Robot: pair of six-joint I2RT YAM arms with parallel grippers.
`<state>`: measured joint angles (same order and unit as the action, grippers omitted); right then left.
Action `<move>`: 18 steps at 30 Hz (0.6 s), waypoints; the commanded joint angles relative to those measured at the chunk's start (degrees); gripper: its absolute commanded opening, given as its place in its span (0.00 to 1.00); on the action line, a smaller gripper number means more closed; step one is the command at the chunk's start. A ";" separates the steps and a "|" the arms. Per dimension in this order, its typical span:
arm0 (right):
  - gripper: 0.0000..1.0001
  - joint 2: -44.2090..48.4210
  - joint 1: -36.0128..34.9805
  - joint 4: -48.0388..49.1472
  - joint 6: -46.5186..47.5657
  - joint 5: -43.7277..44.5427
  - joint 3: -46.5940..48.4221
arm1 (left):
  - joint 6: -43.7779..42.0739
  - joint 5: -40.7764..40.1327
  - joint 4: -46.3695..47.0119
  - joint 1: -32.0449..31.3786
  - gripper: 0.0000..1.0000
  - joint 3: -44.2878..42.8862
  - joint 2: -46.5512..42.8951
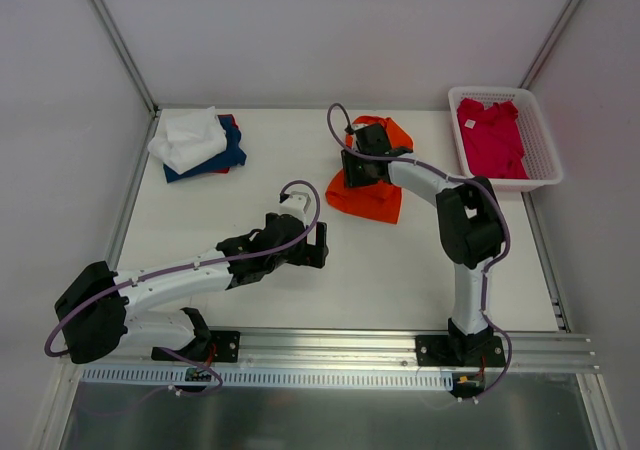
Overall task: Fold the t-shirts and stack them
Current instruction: Move the tshirt to the center of the board
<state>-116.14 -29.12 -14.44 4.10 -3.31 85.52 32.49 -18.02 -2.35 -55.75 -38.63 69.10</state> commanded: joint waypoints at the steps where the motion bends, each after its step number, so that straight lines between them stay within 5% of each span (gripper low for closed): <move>1: 0.42 1.44 0.65 -0.59 1.17 -0.03 2.20 | -0.85 0.53 0.94 0.55 0.99 -1.27 -0.55; 18: 0.42 0.12 1.00 1.87 0.21 -1.35 -0.88 | -0.85 0.44 0.86 0.55 0.99 -1.80 -0.02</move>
<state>-116.14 -28.25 -14.17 4.10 -3.68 85.27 32.40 -18.02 -2.35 -55.75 -38.65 69.34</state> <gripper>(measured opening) 0.416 0.991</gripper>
